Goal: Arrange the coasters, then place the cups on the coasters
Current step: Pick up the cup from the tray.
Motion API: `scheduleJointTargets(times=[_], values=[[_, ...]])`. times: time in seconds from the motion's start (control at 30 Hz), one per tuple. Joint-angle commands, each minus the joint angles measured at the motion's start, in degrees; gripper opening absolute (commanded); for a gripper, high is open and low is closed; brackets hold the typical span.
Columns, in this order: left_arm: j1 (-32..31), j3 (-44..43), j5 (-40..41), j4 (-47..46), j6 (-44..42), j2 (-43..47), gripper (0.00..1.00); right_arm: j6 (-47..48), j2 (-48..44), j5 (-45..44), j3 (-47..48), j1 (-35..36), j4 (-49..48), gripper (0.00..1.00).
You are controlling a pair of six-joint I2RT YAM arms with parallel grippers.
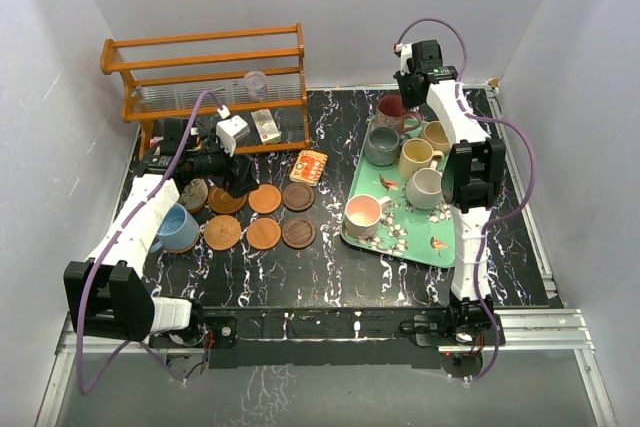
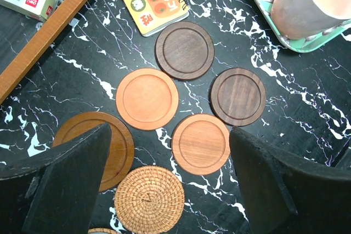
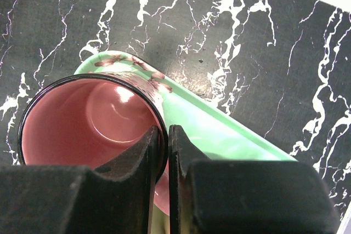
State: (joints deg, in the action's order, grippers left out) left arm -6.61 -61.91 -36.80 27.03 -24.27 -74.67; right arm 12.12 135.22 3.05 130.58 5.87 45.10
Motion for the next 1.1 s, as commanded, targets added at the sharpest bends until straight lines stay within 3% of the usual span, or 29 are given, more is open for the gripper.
scheduleJointTargets(times=[0.0,0.23,0.5,0.7,0.9,1.07], values=[[-0.6,0.1,-0.9,0.1,-1.3,1.3,0.88,-4.6,-4.7,-1.1,-2.4,0.2,2.1,0.1],[-1.2,0.1,-1.0,0.5,-1.6,1.2,0.9,-4.4,-6.0,-2.2,-5.2,0.2,2.0,0.13],[-1.2,0.5,-1.1,0.6,-1.7,1.1,0.92,2.0,-2.7,-0.7,-0.5,0.2,1.1,0.35],[-1.3,0.2,-0.9,0.7,-1.7,0.5,0.93,8.0,-0.4,1.7,1.9,0.1,0.5,0.41],[-1.2,0.4,-0.4,0.7,-2.0,0.1,0.94,12.2,2.5,4.5,5.4,0.2,1.9,0.41],[-1.3,0.4,-0.1,0.5,-1.9,-0.2,0.95,14.2,4.0,5.1,7.7,0.2,1.6,0.32]])
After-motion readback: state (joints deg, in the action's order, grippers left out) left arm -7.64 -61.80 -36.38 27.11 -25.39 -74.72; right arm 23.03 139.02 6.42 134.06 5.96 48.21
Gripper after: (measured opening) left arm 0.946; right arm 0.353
